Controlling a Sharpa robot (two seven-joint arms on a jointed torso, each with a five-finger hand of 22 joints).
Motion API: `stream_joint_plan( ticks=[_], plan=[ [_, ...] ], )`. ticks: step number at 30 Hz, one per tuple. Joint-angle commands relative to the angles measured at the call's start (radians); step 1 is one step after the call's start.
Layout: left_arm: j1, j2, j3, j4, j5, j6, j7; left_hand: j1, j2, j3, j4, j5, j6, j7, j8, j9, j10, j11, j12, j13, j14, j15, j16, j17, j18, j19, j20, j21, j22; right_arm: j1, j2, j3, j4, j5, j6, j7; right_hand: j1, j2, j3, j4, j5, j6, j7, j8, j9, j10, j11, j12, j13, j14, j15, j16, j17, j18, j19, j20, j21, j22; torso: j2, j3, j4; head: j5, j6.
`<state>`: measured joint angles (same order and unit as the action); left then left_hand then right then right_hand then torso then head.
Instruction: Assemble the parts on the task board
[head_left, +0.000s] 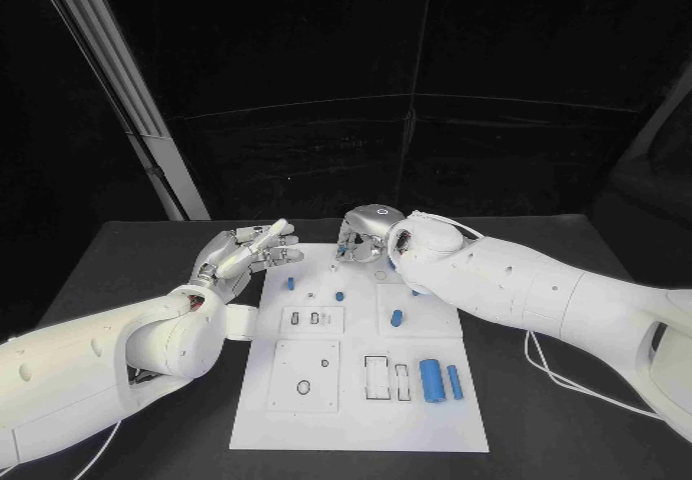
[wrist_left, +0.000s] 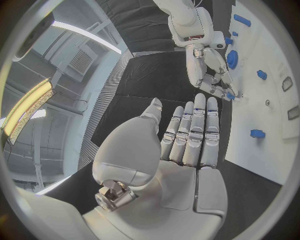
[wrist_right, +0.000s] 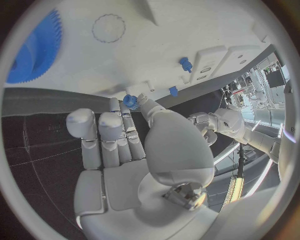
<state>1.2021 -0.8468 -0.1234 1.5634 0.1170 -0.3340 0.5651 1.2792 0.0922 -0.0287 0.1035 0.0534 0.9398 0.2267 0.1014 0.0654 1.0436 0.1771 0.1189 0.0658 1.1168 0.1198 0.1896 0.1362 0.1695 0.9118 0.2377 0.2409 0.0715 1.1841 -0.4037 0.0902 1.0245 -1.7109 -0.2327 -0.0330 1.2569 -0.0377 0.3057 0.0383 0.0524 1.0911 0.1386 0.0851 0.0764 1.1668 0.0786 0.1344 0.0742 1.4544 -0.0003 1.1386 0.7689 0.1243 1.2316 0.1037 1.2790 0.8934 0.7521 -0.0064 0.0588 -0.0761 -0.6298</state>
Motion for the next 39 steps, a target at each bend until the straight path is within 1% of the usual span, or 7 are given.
stream_joint_plan(
  ticks=[1,6,13,17,25,30,39],
  plan=[
    [0.002,-0.001,0.001,0.001,-0.006,0.004,0.001,0.007,0.002,-0.001,-0.008,0.000,-0.002,0.006,-0.006,-0.001,-0.008,-0.001,-0.004,-0.001,0.000,0.006,-0.007,0.002,0.015,0.007,0.003,-0.006,-0.001,0.001,-0.006,0.000,0.003,-0.018,-0.016,-0.020,0.004,0.001,-0.002,0.004,-0.002,0.010,0.001,0.004,-0.001,0.006,-0.002,0.005,-0.001,0.001,-0.007,0.003,0.000,-0.001,0.007,-0.003,0.006,0.003,-0.001,0.0008,-0.0006,0.001,0.000],
    [0.002,-0.001,0.001,0.000,-0.006,0.004,0.001,0.007,0.002,-0.001,-0.008,0.000,-0.002,0.006,-0.006,-0.001,-0.008,-0.001,-0.004,-0.001,0.000,0.006,-0.007,0.002,0.015,0.007,0.003,-0.006,-0.001,0.001,-0.011,0.000,0.006,-0.022,-0.022,-0.025,0.005,0.001,-0.002,0.004,-0.002,0.011,0.000,0.004,-0.001,0.006,-0.003,0.005,-0.001,0.001,-0.007,0.004,0.001,-0.001,0.008,-0.003,0.007,0.005,0.000,0.0011,-0.0017,0.001,0.000],
    [0.002,0.000,0.001,-0.001,-0.006,0.005,0.000,0.007,0.002,-0.001,-0.008,0.000,-0.002,0.006,-0.006,-0.001,-0.008,-0.001,-0.004,-0.001,0.000,0.006,-0.007,0.002,0.015,0.007,0.003,-0.006,-0.001,0.001,-0.018,0.000,0.015,-0.024,-0.039,-0.027,0.011,0.003,-0.001,0.005,-0.002,0.017,-0.002,0.006,0.000,0.011,-0.005,0.006,-0.001,0.001,-0.009,0.005,0.002,-0.002,0.011,-0.005,0.010,0.010,0.000,0.0013,0.0008,-0.001,0.001],
    [0.002,-0.001,0.001,-0.002,-0.006,0.005,0.000,0.007,0.002,-0.001,-0.008,0.000,-0.002,0.006,-0.006,-0.001,-0.008,-0.001,-0.004,-0.001,0.000,0.006,-0.007,0.002,0.015,0.007,0.003,-0.006,-0.001,0.001,-0.022,0.000,0.020,-0.025,-0.049,-0.027,0.015,0.004,-0.001,0.005,-0.001,0.020,-0.004,0.007,0.000,0.015,-0.006,0.007,-0.001,0.001,-0.010,0.007,0.005,-0.003,0.014,-0.005,0.013,0.016,0.000,0.0009,-0.0003,0.001,0.002],
    [0.002,0.000,0.001,-0.002,-0.006,0.006,0.000,0.007,0.003,-0.002,-0.009,0.000,-0.003,0.008,-0.008,-0.001,-0.010,0.000,-0.006,-0.001,0.000,0.007,-0.008,0.002,0.015,0.007,0.003,-0.008,-0.002,0.001,-0.019,0.000,0.019,-0.027,-0.031,-0.032,0.018,0.004,-0.001,0.005,-0.002,0.023,-0.005,0.007,0.000,0.017,-0.007,0.007,-0.001,0.001,-0.010,0.007,0.005,-0.004,0.015,-0.006,0.014,0.018,0.000,-0.0005,0.0002,0.000,0.001],
    [0.002,0.001,0.001,-0.002,-0.006,0.006,0.000,0.007,0.003,-0.002,-0.009,0.000,-0.003,0.008,-0.008,-0.001,-0.010,0.000,-0.006,-0.001,0.000,0.007,-0.008,0.002,0.015,0.007,0.003,-0.008,-0.002,0.001,-0.011,0.000,0.014,-0.031,-0.012,-0.037,0.018,0.002,-0.002,0.005,-0.003,0.023,-0.005,0.007,0.000,0.018,-0.007,0.007,-0.001,0.001,-0.011,0.006,0.003,-0.003,0.014,-0.006,0.013,0.016,0.000,-0.0003,0.0020,0.000,0.000],
    [0.002,0.001,0.001,-0.002,-0.006,0.006,0.000,0.007,0.003,-0.002,-0.009,0.000,-0.003,0.008,-0.008,-0.001,-0.010,0.000,-0.006,-0.001,0.000,0.007,-0.008,0.002,0.015,0.007,0.003,-0.008,-0.002,0.001,-0.002,-0.001,0.004,-0.053,0.008,-0.050,0.019,-0.003,-0.005,0.005,-0.003,0.023,-0.005,0.006,0.000,0.017,-0.007,0.005,-0.002,-0.001,-0.011,0.003,-0.004,-0.003,0.013,-0.007,0.012,0.014,0.000,0.0000,0.0004,0.003,-0.001]
  ],
)
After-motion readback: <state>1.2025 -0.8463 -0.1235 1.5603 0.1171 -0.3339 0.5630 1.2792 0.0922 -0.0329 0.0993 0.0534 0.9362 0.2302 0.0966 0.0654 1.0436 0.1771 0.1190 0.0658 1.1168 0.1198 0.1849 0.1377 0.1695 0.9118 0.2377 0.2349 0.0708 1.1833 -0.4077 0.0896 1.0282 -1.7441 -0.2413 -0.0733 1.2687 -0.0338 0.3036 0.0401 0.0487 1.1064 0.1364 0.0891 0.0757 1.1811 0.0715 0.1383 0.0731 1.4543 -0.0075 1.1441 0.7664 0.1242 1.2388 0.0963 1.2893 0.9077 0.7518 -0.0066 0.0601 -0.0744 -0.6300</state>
